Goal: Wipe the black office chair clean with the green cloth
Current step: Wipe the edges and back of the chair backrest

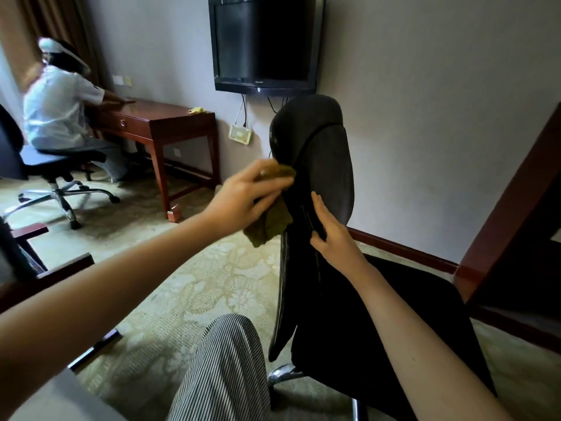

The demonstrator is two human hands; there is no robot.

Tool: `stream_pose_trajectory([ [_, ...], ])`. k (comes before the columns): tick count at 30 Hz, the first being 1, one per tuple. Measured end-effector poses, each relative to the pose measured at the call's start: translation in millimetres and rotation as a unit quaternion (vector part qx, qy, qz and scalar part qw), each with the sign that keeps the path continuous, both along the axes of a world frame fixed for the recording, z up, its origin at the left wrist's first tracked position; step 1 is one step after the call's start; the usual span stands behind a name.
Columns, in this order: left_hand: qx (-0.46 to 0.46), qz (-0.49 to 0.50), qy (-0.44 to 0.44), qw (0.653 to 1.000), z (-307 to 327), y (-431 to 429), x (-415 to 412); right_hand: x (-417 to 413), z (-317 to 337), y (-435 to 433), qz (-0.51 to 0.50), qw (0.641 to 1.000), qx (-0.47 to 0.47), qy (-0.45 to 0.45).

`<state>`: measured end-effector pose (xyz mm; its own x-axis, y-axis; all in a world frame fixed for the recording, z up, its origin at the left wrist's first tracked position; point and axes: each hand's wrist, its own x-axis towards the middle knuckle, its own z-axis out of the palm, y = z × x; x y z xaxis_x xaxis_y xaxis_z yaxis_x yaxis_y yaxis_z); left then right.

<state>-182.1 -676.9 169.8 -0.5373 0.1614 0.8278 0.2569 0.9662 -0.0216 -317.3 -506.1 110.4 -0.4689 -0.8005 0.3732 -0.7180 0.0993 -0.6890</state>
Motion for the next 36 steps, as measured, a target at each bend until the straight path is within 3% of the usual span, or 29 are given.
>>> stream_pose_trajectory([
  [5, -0.094, -0.045, -0.052, 0.993, -69.7, 8.8, 5.7, 5.5, -1.8, 12.2, -0.014, 1.000, 0.015, 0.012],
  [9, -0.127, -0.071, -0.004, 0.989, -69.2, 20.4, 7.1, 12.3, -5.0, 27.5, -0.020, 1.000, 0.013, 0.005],
  [14, -0.113, -0.081, 0.090, 0.986, -36.0, 43.0, 1.2, 28.0, -0.9, 54.9, -0.035, 0.999, -0.012, -0.024],
  [24, -0.083, -0.164, 0.029, 0.982, -103.3, 77.1, -12.1, 47.9, -6.7, 93.4, -0.057, 0.994, -0.048, -0.083],
  [30, -0.134, -0.159, 0.051, 0.977, -89.8, 80.2, -5.8, 56.6, -16.3, 105.2, -0.036, 0.995, -0.038, -0.089],
  [36, -0.110, -0.138, 0.064, 0.982, -79.3, 87.8, -3.6, 62.1, -19.4, 102.7, -0.034, 0.996, 0.010, -0.082],
])
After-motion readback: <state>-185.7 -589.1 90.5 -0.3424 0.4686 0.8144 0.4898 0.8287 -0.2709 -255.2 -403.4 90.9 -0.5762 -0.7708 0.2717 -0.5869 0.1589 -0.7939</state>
